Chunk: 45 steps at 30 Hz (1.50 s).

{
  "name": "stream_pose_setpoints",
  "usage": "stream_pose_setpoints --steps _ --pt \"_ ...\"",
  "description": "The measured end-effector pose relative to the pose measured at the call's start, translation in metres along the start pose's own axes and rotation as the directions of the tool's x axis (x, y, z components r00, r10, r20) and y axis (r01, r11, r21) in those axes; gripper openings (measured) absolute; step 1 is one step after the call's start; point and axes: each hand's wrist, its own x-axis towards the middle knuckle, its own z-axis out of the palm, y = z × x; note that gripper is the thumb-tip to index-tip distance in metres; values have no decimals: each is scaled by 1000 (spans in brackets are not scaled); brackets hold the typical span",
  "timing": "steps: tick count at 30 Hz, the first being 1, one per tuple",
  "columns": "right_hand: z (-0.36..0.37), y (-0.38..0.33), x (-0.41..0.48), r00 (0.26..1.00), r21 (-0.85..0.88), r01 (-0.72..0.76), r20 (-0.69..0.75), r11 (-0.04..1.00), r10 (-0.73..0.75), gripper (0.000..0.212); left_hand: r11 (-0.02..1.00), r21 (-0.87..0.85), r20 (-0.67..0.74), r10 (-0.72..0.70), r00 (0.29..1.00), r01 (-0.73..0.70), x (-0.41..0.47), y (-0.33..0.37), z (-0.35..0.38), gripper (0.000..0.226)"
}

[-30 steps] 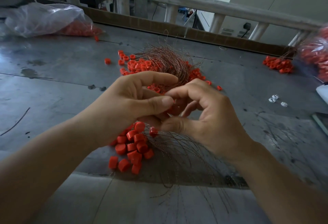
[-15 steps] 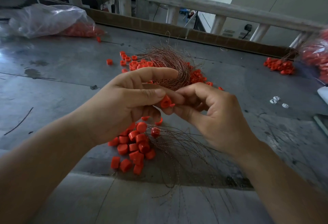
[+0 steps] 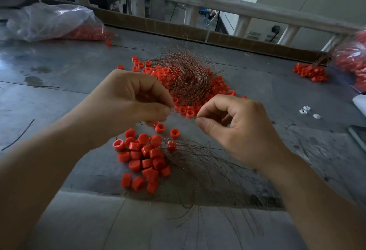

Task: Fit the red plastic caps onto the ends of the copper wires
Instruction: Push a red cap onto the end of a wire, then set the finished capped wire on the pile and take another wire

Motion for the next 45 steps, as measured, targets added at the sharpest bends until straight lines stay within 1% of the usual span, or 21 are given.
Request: stream_pose_setpoints --steps 3,6,8,10,12,15,16,17,18,19,21,24,29,32,34,37,39,43,45 --pt "0 1 0 993 -49 -33 107 998 39 21 985 164 71 -64 995 52 1 -4 -2 21" --pt "2 2 0 977 -91 -50 203 995 68 15 935 346 120 -128 985 79 0 -6 1 18" --pt "4 3 0 970 -112 -49 230 992 74 9 920 381 125 -151 981 93 0 -7 3 16" --pt "5 4 0 965 -126 -45 251 991 76 5 921 369 77 -163 984 123 1 -10 2 13" --pt "4 6 0 955 -129 -44 286 991 80 2 921 355 -11 -166 986 159 5 -15 -1 3" --pt "0 7 0 937 -105 -75 333 992 106 2 893 413 -168 -116 979 177 13 -30 -8 21" --pt "-2 8 1 934 -97 -88 337 991 116 1 869 456 -210 -103 972 191 16 -34 -9 21" --pt "-5 9 1 936 -89 -98 331 991 123 3 835 509 -245 -91 965 208 18 -39 -11 18" --pt "-8 10 2 941 -79 -109 314 991 129 4 792 566 -279 -80 957 231 22 -44 -13 19" --pt "-10 11 3 948 -67 -122 287 990 137 5 749 611 -303 -77 950 256 25 -50 -15 28" --pt "-14 13 5 964 -49 -145 220 988 153 7 704 648 -327 -87 941 291 32 -59 -20 45" --pt "-15 15 6 972 -43 -171 155 984 175 9 688 660 -320 -106 941 302 41 -68 -22 56" --pt "-12 15 6 970 -72 -184 150 980 193 10 672 646 -323 -187 928 361 56 -79 -27 62" --pt "-11 16 6 969 -89 -188 143 978 199 10 653 691 -267 -167 949 309 59 -84 -30 57" --pt "-12 17 6 969 -106 -195 131 975 208 10 644 729 -229 -92 969 233 57 -86 -29 48" --pt "-12 19 7 970 -121 -199 114 972 213 11 652 735 -264 24 964 185 53 -82 -28 34" --pt "-12 19 7 971 -128 -203 101 971 217 11 654 741 -262 74 962 151 51 -79 -28 27" --pt "-9 20 7 970 -151 -208 92 967 223 10 667 735 -241 93 966 119 47 -74 -27 15" --pt "-8 22 7 969 -180 -209 93 961 228 10 671 732 -248 97 964 121 45 -72 -25 14"
